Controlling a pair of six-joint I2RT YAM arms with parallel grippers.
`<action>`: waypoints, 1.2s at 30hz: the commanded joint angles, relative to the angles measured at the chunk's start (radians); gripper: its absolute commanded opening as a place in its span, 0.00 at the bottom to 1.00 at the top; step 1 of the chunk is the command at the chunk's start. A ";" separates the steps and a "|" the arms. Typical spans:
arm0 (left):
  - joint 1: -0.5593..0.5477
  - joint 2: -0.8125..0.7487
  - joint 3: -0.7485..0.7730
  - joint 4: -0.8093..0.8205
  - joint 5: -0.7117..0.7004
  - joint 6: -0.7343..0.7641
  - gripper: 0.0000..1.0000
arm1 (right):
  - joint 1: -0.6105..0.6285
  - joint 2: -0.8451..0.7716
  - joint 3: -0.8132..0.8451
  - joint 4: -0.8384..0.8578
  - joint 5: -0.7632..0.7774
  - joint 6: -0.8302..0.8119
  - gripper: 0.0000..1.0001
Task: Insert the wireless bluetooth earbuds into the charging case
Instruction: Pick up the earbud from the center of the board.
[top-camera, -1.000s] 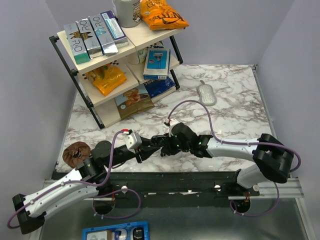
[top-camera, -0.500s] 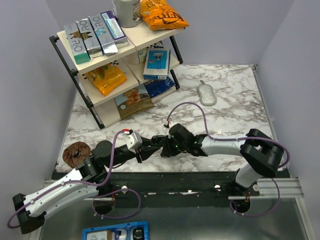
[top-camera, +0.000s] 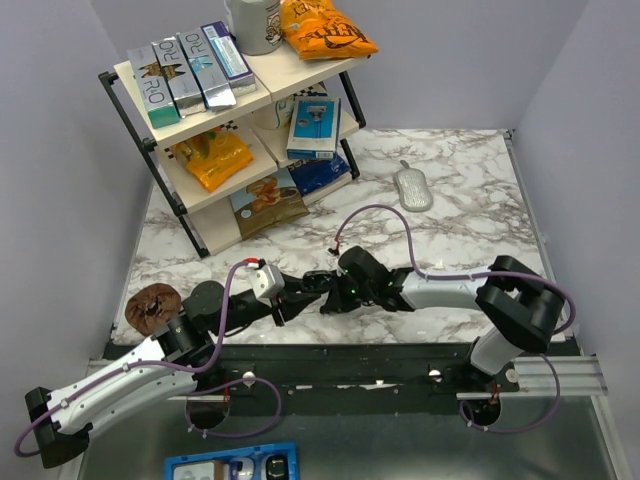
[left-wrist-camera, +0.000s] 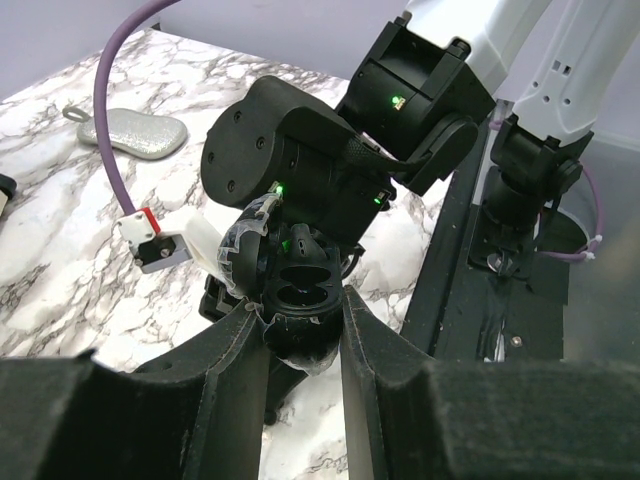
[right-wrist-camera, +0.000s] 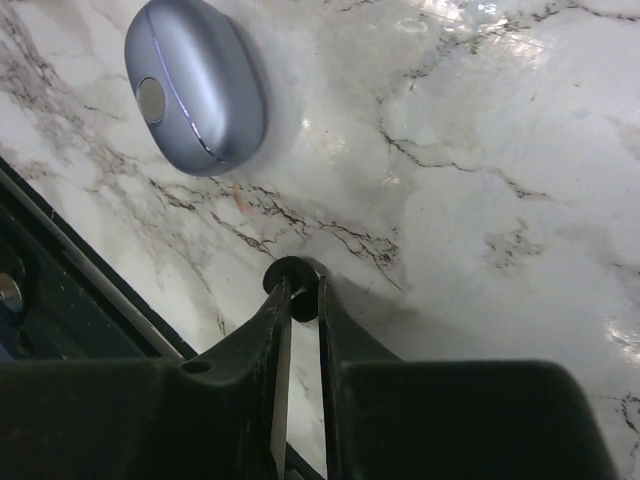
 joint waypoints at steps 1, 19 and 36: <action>0.003 0.000 0.012 0.014 -0.012 0.006 0.00 | -0.011 -0.004 -0.027 -0.009 0.024 0.001 0.15; 0.003 0.017 0.013 0.047 -0.005 -0.008 0.00 | -0.093 -0.253 0.076 -0.422 0.606 -0.039 0.01; 0.001 -0.024 0.004 0.049 -0.020 -0.010 0.00 | -0.137 0.106 0.330 -0.695 0.834 0.081 0.01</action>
